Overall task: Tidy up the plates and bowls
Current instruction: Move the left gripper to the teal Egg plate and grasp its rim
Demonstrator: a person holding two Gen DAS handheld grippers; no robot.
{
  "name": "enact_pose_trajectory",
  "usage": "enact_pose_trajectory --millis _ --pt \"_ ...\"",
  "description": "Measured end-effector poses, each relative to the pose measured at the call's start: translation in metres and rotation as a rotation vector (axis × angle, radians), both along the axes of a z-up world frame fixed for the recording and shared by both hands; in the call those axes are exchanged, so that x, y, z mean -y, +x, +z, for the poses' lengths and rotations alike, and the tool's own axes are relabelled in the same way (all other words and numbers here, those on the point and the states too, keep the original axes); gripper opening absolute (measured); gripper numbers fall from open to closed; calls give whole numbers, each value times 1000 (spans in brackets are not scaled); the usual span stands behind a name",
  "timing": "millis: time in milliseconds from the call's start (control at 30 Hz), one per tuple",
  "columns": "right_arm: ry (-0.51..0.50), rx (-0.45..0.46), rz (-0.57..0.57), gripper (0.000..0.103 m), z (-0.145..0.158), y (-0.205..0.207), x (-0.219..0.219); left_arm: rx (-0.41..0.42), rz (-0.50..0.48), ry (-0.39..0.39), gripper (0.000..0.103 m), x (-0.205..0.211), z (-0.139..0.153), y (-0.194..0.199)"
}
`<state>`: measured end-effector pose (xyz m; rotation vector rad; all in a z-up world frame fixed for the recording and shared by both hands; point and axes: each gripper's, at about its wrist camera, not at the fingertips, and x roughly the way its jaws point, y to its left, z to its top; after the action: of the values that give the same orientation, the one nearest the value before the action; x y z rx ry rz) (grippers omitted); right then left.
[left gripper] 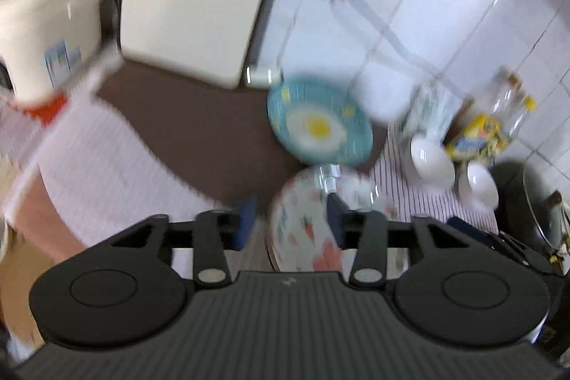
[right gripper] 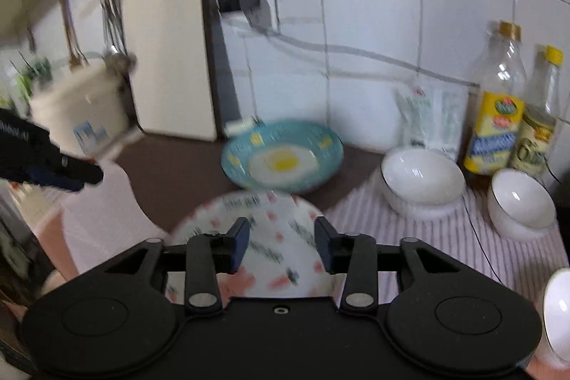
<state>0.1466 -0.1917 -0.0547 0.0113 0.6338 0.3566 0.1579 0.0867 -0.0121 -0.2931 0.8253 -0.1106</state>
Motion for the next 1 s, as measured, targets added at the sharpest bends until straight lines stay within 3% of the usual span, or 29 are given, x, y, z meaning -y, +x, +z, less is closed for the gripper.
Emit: enact_pose_trajectory --millis 133,400,533,633,900,1000 --pt "33 35 8 58 3 18 2 76 -32 71 52 -10 10 14" --pt "77 48 -28 62 -15 49 0 184 -150 184 53 7 -33 34" --pt "70 7 -52 62 -35 75 0 212 -185 191 67 22 -56 48" --pt "118 -45 -85 62 -52 97 6 224 -147 164 87 27 -74 65" --pt "206 -245 -172 62 -91 160 12 180 -55 109 89 34 -112 126" --pt "210 -256 -212 62 -92 172 11 185 20 112 92 37 -117 146"
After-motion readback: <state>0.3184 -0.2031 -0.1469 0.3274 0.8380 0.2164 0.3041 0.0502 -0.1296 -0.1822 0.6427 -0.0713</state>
